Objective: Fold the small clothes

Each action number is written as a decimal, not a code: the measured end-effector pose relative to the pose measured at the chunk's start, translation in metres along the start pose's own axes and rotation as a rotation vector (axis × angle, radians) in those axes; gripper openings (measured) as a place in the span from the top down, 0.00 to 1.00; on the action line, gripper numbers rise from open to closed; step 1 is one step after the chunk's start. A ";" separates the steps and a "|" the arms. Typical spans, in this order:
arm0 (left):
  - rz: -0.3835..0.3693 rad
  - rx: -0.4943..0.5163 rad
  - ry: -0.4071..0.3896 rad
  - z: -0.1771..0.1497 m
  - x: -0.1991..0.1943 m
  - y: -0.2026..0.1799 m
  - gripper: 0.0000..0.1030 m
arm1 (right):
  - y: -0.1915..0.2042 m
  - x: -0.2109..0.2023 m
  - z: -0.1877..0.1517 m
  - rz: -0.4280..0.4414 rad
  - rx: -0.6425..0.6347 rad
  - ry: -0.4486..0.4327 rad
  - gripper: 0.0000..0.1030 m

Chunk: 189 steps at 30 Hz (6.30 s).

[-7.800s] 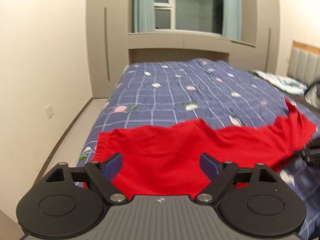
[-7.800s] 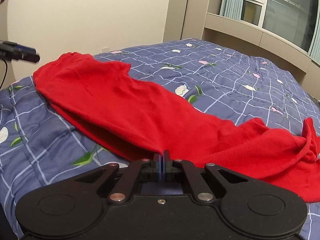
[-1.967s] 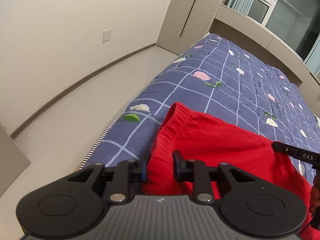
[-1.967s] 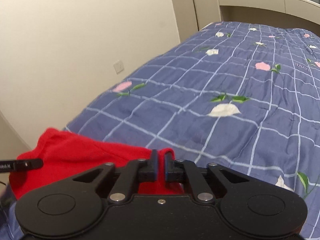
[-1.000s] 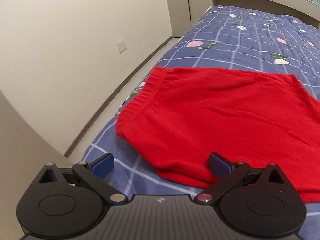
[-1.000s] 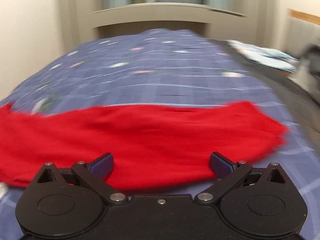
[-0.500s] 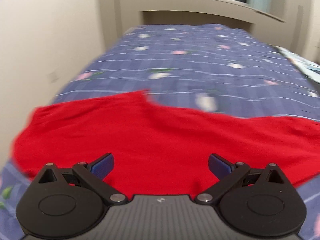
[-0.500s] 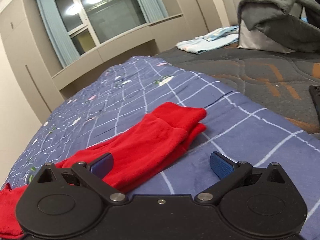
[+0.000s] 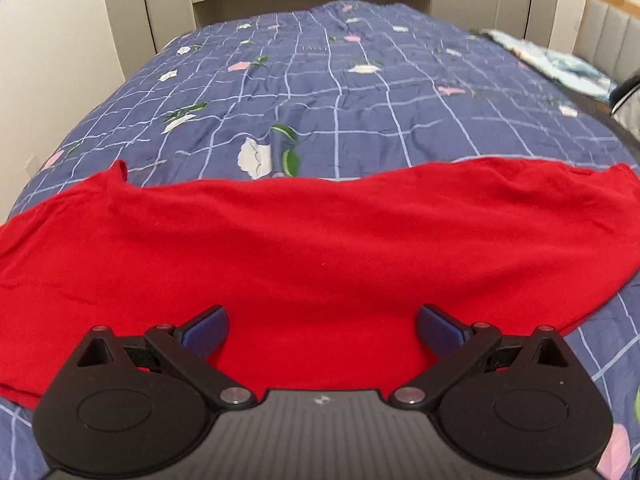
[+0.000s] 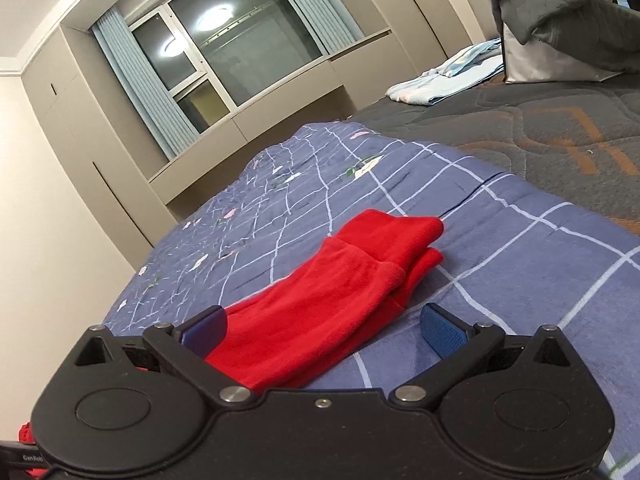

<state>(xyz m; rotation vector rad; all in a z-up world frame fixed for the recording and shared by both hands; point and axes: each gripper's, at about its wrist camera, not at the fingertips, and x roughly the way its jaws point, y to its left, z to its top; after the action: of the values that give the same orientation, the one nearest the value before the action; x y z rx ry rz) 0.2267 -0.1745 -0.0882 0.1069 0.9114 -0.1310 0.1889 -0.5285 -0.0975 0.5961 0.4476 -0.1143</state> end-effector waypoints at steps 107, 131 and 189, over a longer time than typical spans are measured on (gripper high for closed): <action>-0.200 -0.306 0.025 0.001 -0.023 0.082 0.91 | 0.206 0.052 -0.055 -0.227 -0.605 0.073 0.01; -0.194 -0.308 0.046 -0.007 -0.013 0.082 0.89 | 0.191 0.036 -0.072 -0.236 -0.593 0.074 0.01; 0.040 -0.358 -0.035 -0.012 -0.053 0.190 0.24 | 0.252 0.028 -0.117 -0.125 -0.668 0.082 0.01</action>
<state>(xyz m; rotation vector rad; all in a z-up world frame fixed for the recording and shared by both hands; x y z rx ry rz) 0.2156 0.0188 -0.0469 -0.2083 0.8838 0.0684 0.2291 -0.2541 -0.0655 -0.0844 0.5663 -0.0536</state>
